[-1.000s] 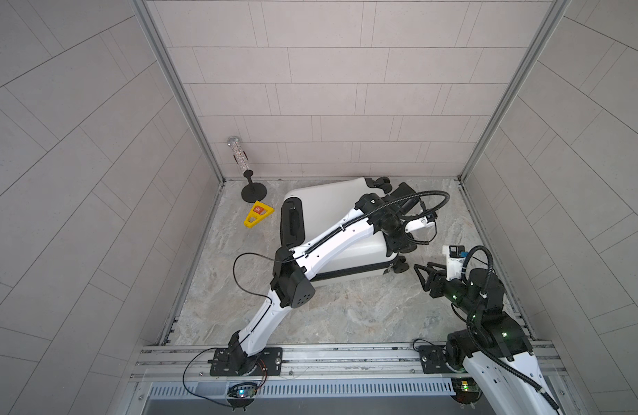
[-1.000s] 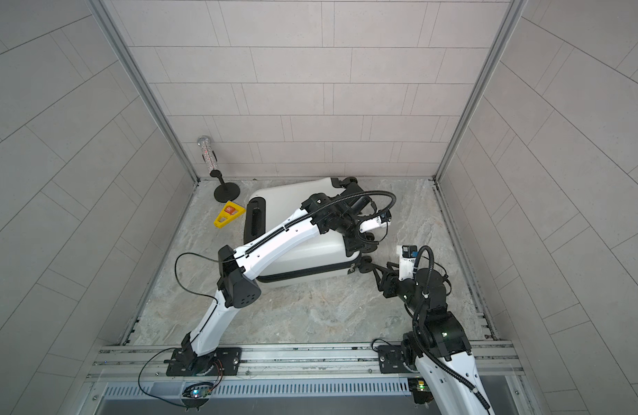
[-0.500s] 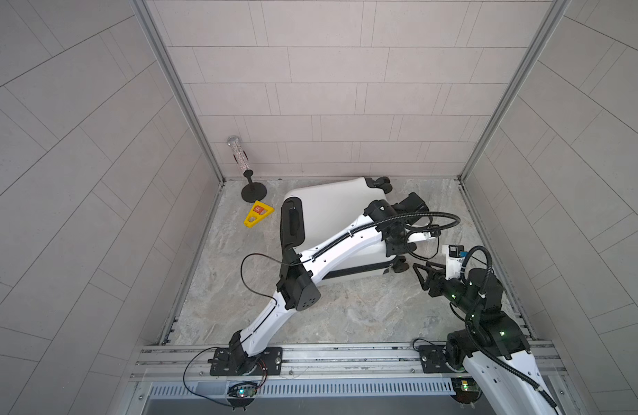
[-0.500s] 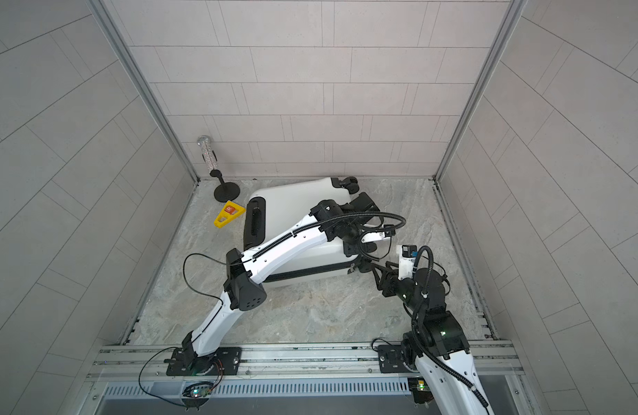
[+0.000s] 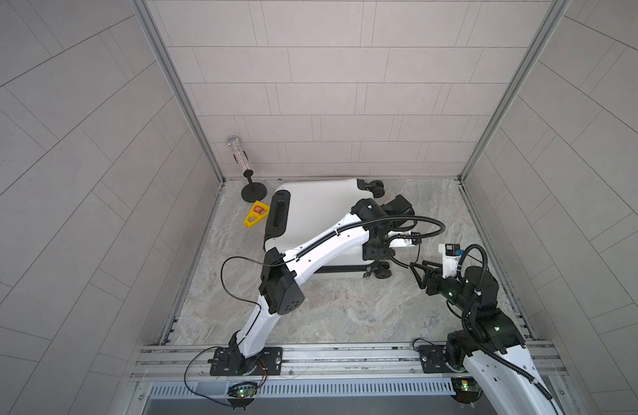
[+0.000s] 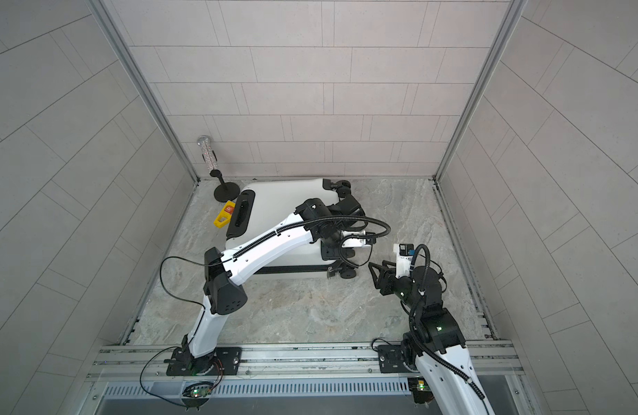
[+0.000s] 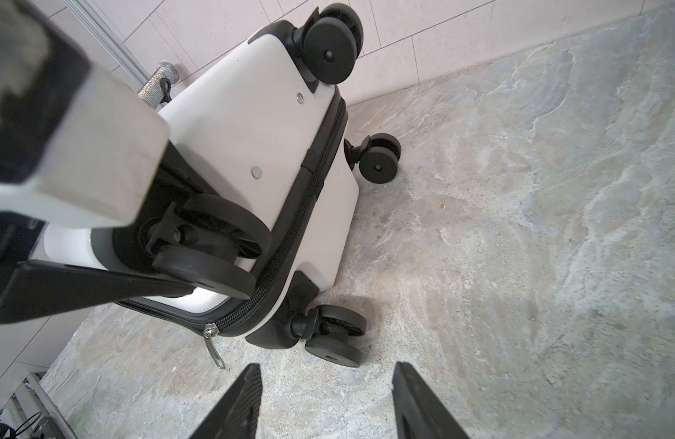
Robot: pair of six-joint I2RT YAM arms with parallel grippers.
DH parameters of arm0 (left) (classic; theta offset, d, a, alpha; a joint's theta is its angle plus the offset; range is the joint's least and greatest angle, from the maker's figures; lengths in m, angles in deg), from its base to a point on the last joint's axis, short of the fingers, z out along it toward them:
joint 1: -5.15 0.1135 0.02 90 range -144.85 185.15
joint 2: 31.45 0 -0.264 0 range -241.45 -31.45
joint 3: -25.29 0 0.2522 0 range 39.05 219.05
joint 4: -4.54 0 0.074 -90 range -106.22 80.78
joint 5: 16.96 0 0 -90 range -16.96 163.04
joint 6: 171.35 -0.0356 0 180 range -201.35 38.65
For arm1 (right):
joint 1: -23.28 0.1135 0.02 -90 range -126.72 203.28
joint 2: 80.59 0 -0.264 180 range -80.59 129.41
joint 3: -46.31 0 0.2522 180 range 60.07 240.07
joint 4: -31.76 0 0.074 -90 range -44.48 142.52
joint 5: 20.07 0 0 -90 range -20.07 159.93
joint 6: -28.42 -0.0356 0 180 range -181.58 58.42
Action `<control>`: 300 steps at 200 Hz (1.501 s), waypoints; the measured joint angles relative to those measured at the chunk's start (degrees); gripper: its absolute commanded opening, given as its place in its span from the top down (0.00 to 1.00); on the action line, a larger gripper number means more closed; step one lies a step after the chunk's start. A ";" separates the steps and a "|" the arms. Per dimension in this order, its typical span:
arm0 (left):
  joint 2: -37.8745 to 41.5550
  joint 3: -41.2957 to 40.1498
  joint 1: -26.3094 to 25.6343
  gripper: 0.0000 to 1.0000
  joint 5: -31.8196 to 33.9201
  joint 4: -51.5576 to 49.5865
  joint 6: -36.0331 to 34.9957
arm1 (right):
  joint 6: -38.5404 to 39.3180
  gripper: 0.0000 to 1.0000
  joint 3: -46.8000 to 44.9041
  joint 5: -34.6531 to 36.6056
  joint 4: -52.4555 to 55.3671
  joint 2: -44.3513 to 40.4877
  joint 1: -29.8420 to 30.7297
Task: Open the suitcase zippers
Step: Pick up the suitcase from the center of the board.
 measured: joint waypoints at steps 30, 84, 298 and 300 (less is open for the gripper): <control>-3.39 5.38 0.04 0.32 0.20 -0.48 1.01 | 0.00 0.42 0.00 -0.24 -0.31 0.00 0.00; -6.73 6.05 -0.46 0.39 -0.31 -0.28 1.33 | 0.00 0.42 0.00 -0.24 -0.50 -0.07 0.00; -1.22 10.88 1.55 0.79 -7.13 3.52 18.12 | 13.84 0.50 -16.68 21.90 -29.00 -2.54 31.98; -1.22 10.88 1.57 0.79 -6.91 3.69 18.36 | 14.23 0.50 -16.81 22.91 -29.64 -2.08 32.79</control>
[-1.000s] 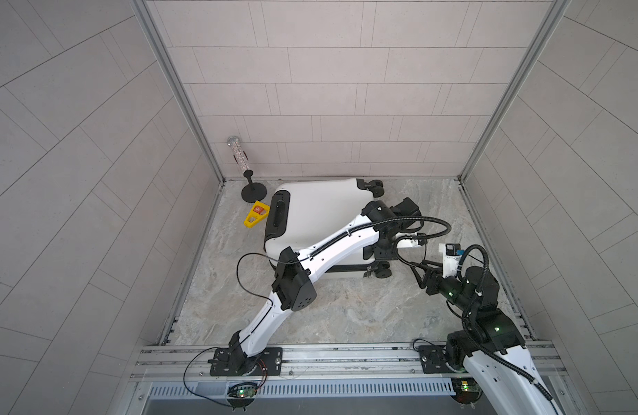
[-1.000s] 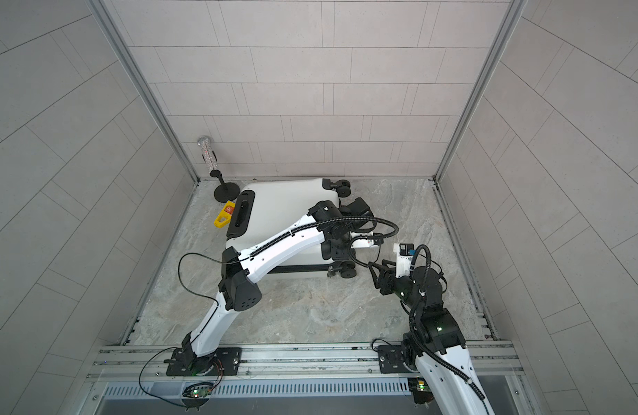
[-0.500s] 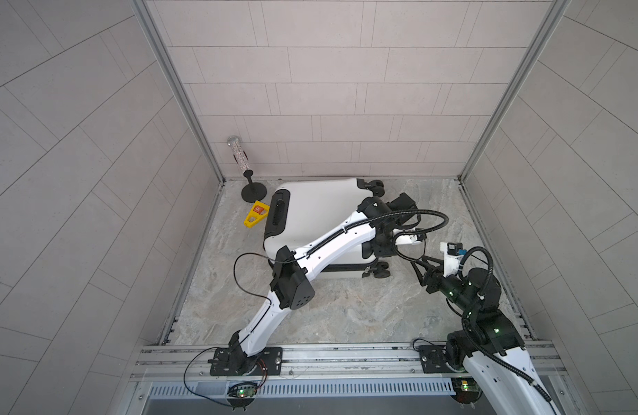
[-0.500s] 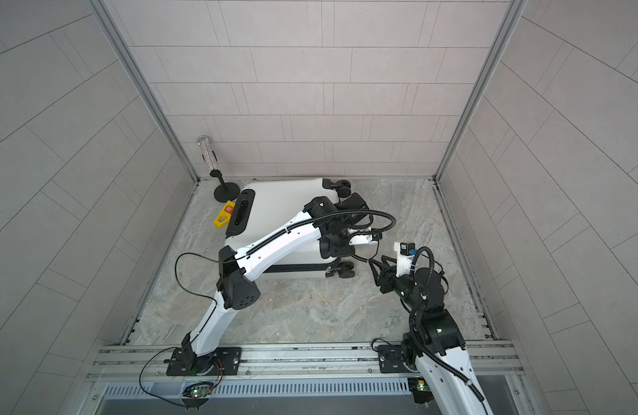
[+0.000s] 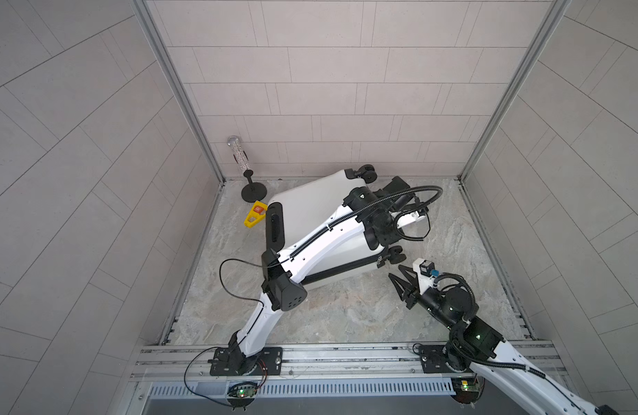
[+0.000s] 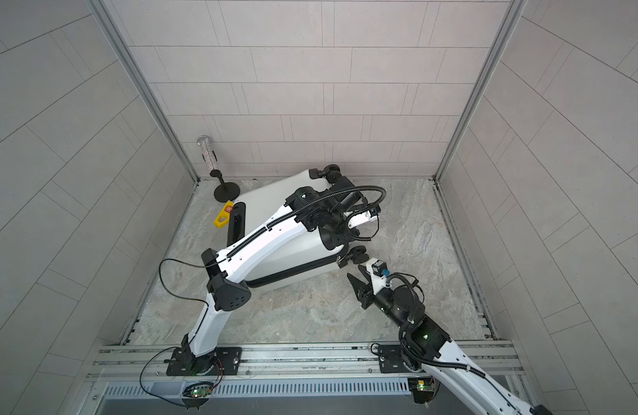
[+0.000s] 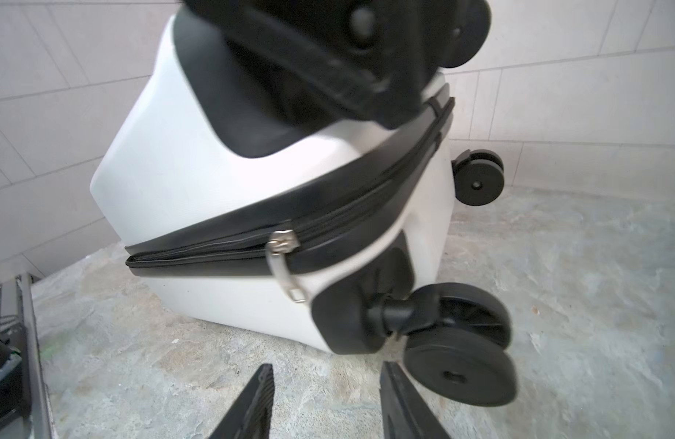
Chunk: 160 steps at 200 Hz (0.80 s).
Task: Open the suitcase zippers
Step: Pick up the suitcase from the center of the board, then unzip the zipper on the suitcase.
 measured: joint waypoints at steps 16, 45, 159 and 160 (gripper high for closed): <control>0.00 0.02 0.00 0.79 0.37 1.07 1.51 | 2.38 0.50 -0.85 5.90 -5.27 5.09 4.46; 0.00 0.11 0.28 0.79 0.90 1.64 2.91 | 4.68 0.50 -1.05 12.46 -16.06 16.57 6.08; 0.00 0.11 0.61 0.79 1.51 2.86 4.55 | 7.54 0.66 4.55 21.90 -38.88 36.65 8.55; 0.00 0.11 0.61 0.79 1.51 2.89 4.57 | 7.43 0.66 4.57 22.03 -38.97 36.72 8.52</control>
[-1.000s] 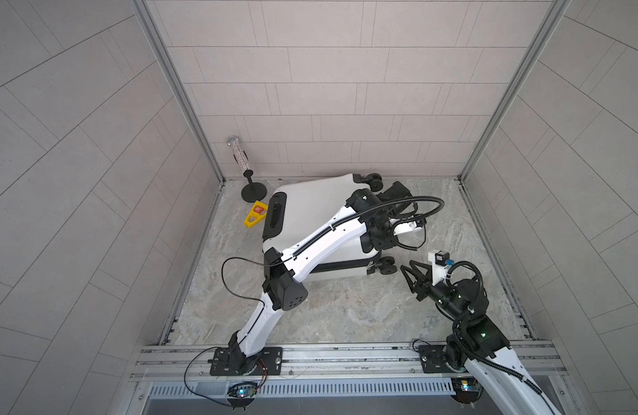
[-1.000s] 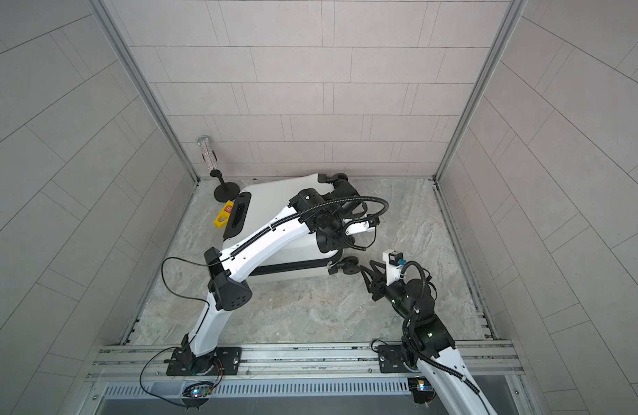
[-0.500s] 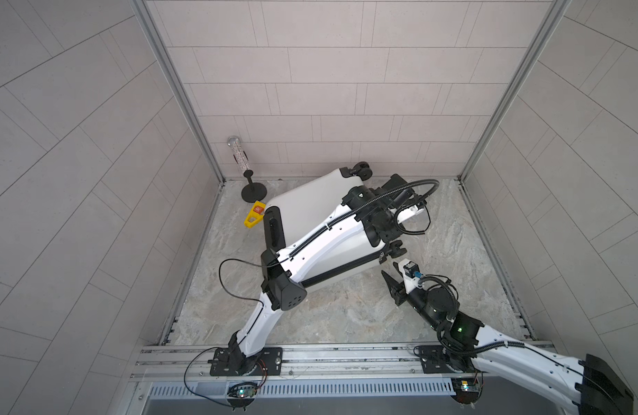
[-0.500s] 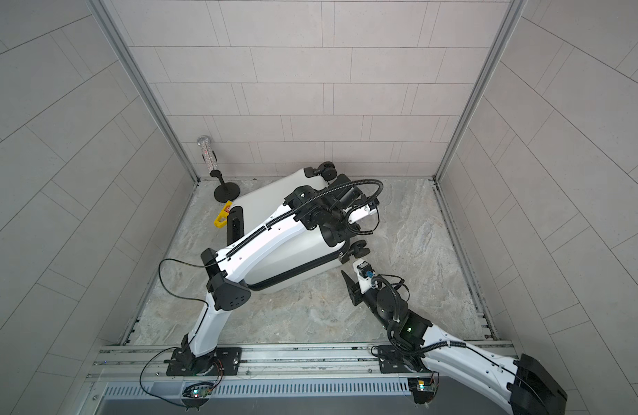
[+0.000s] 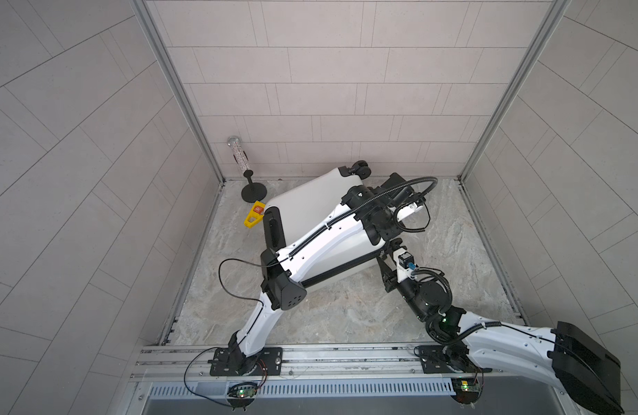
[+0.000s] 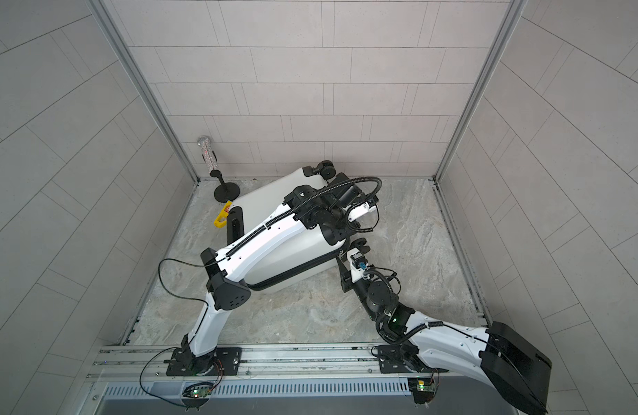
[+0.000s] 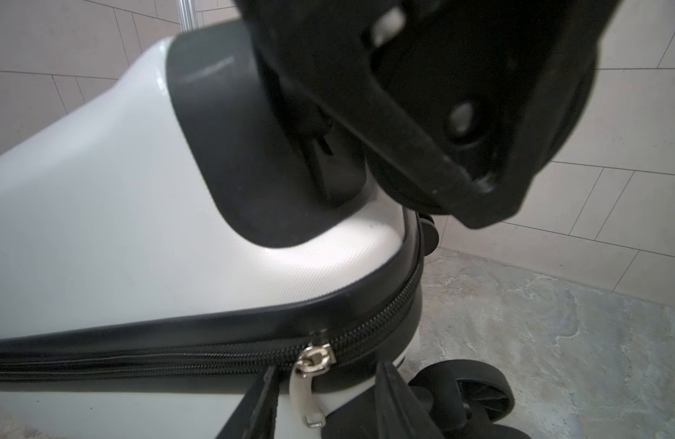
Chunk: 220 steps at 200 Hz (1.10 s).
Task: Open the suitcase zippers
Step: Unzip the zipper on the suitcase.
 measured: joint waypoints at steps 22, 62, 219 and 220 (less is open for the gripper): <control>0.00 0.00 0.22 0.79 0.09 0.61 0.37 | 0.11 0.68 0.48 0.98 -0.70 1.20 0.11; 0.04 0.00 0.44 0.79 0.35 1.18 0.76 | -0.42 0.78 0.85 2.14 -1.99 3.28 0.11; 1.25 -0.35 0.83 0.80 -1.01 0.55 0.42 | -0.13 1.00 2.75 -1.07 8.72 -2.84 -4.13; 1.27 -0.37 0.85 0.80 -1.07 0.57 0.37 | -0.26 1.00 2.82 -1.42 8.98 -2.99 -4.39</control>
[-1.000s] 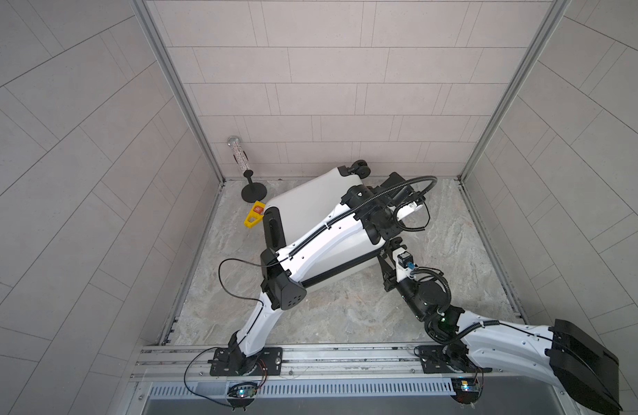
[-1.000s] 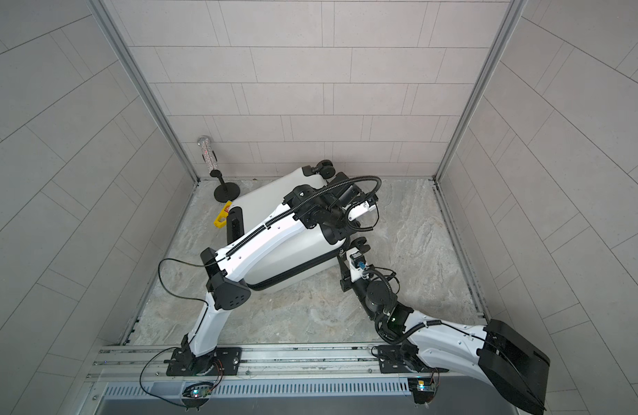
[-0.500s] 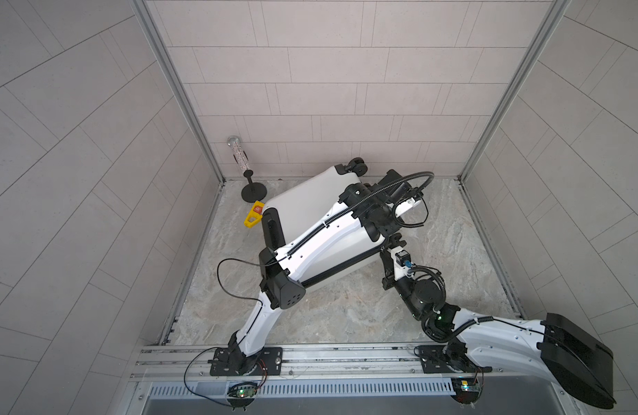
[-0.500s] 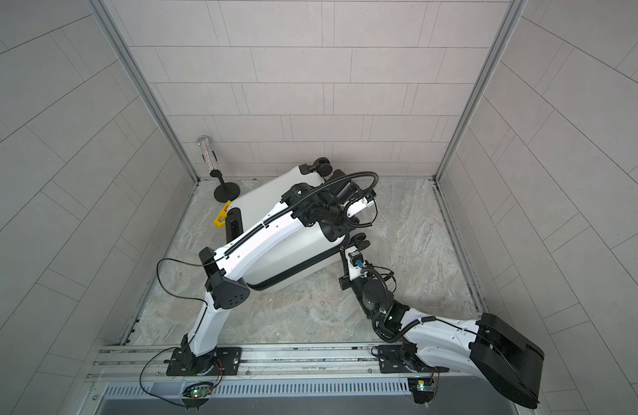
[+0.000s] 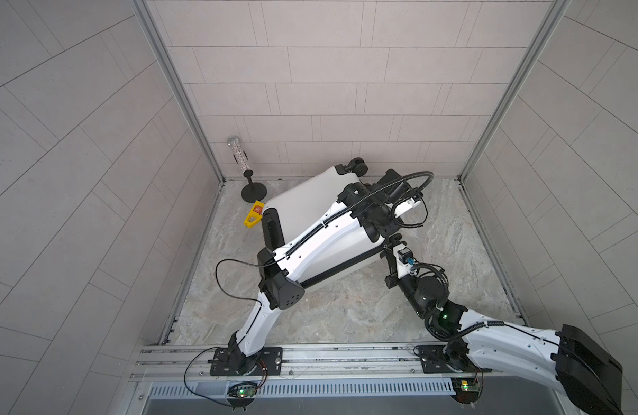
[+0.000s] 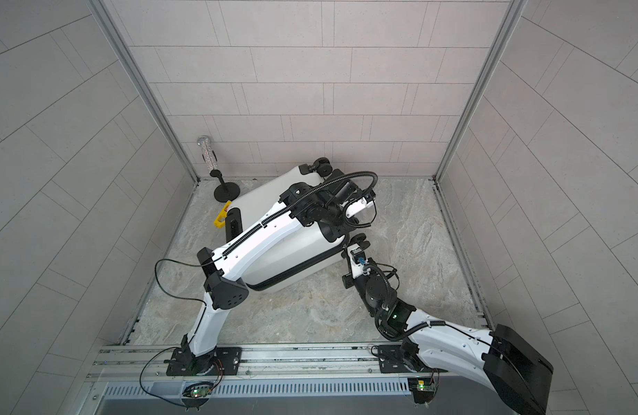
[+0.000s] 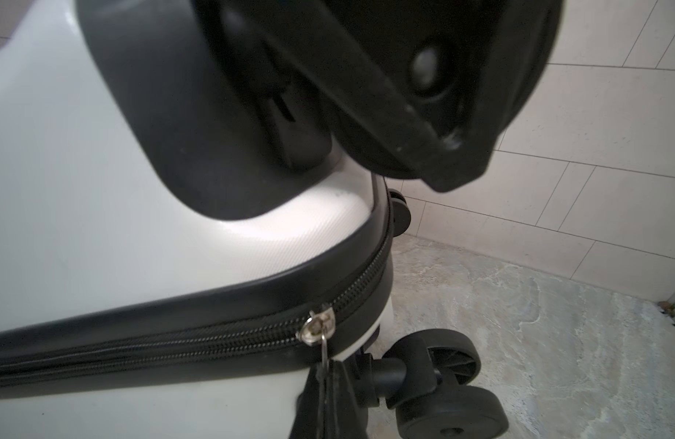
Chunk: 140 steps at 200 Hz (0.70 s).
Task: Open the suitcase zippers
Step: Unzip the zipper on the suitcase.
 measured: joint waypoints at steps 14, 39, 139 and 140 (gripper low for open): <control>0.57 -0.44 0.17 0.80 -0.68 0.07 -0.26 | -1.77 1.00 0.59 -4.00 2.19 -1.75 -2.89; 2.01 -1.84 0.50 0.80 -2.78 -0.11 -1.11 | -4.04 1.00 1.53 -11.98 5.88 -4.35 -7.15; 8.26 -9.64 1.14 0.80 -12.02 -3.08 -9.22 | -9.92 1.00 11.80 -37.07 17.86 0.70 -20.52; 8.33 -9.73 1.11 0.80 -12.11 -3.08 -9.29 | -9.92 1.00 11.87 -37.18 17.94 0.76 -20.57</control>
